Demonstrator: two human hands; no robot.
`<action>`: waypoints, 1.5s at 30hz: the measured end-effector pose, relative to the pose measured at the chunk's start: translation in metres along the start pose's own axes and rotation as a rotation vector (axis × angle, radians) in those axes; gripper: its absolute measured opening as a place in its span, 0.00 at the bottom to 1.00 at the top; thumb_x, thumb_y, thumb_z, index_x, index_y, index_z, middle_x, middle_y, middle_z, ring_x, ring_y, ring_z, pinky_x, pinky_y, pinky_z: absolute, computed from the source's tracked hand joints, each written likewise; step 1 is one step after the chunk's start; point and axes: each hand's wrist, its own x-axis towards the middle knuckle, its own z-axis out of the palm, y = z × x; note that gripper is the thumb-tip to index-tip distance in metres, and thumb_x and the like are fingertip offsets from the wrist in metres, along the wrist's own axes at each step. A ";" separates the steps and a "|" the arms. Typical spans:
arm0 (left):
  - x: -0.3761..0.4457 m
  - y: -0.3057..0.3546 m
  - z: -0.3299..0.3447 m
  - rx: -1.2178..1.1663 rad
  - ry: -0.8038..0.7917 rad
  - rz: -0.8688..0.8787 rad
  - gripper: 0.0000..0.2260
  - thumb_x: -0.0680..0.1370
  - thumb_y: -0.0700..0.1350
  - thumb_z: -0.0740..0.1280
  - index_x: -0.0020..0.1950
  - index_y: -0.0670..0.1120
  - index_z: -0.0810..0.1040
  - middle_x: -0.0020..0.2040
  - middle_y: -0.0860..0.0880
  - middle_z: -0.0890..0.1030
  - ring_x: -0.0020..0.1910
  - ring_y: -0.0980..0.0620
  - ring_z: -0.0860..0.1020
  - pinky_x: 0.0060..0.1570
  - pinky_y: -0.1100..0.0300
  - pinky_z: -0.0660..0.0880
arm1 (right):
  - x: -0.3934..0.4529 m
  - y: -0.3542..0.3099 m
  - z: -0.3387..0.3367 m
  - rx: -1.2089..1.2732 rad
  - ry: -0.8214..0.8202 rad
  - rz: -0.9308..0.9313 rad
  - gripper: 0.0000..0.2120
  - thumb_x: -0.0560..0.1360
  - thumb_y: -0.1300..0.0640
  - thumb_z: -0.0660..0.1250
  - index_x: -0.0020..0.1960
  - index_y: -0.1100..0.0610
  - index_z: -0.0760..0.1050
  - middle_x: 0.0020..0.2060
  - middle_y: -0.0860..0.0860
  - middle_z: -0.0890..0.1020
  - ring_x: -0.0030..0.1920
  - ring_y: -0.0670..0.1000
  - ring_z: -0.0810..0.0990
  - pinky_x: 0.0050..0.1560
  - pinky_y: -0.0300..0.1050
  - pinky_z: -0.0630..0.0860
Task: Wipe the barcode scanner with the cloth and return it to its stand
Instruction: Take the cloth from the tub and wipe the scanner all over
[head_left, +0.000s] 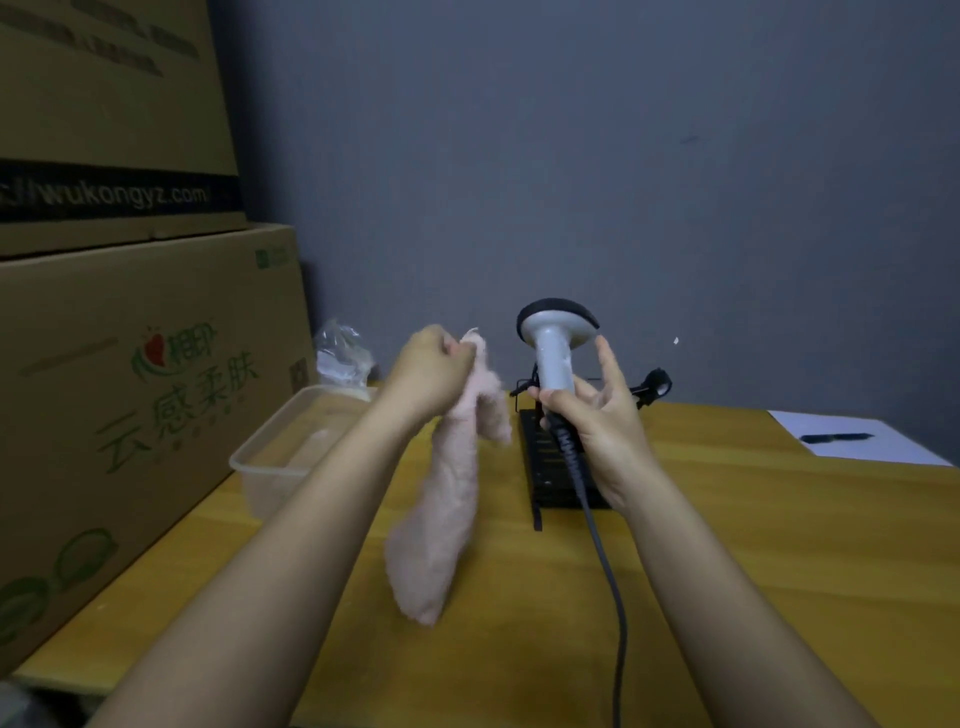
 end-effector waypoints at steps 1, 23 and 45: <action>-0.001 -0.003 0.004 -0.201 -0.026 -0.075 0.16 0.80 0.48 0.60 0.32 0.48 0.65 0.29 0.48 0.67 0.28 0.49 0.66 0.30 0.59 0.61 | -0.002 0.001 -0.001 -0.005 -0.006 -0.013 0.44 0.73 0.65 0.69 0.76 0.41 0.47 0.62 0.53 0.79 0.55 0.53 0.82 0.54 0.52 0.76; -0.041 -0.040 0.050 -1.419 -0.393 -0.539 0.19 0.83 0.46 0.52 0.50 0.39 0.79 0.48 0.40 0.82 0.49 0.44 0.82 0.54 0.52 0.78 | -0.029 0.055 0.030 -0.605 -0.109 -0.137 0.47 0.76 0.54 0.64 0.68 0.29 0.27 0.54 0.53 0.79 0.47 0.50 0.81 0.44 0.53 0.81; -0.037 -0.073 0.068 -1.246 -0.314 -0.407 0.14 0.81 0.45 0.61 0.60 0.37 0.76 0.51 0.36 0.80 0.47 0.44 0.82 0.48 0.52 0.81 | -0.034 0.063 0.027 -0.464 -0.230 -0.031 0.53 0.71 0.59 0.70 0.71 0.32 0.30 0.73 0.44 0.65 0.71 0.43 0.65 0.69 0.50 0.67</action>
